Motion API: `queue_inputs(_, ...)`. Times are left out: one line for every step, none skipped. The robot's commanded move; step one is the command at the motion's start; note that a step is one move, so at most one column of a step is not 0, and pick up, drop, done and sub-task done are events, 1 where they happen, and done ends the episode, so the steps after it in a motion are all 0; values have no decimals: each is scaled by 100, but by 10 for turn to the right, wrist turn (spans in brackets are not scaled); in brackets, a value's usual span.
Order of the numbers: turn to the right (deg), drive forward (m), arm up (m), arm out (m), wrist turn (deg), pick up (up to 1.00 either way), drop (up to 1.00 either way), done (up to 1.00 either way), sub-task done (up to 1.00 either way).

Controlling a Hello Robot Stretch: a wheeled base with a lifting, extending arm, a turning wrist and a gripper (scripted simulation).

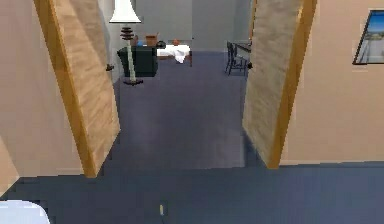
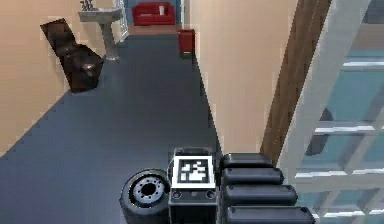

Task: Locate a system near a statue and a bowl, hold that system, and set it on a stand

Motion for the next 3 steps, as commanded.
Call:
queue_inputs(0,100,0,0,0,0,0,0,0)
queue_inputs(0,100,0,0,0,0,0,0,0)
queue_inputs(0,70,0,0,0,0,0,0,0)
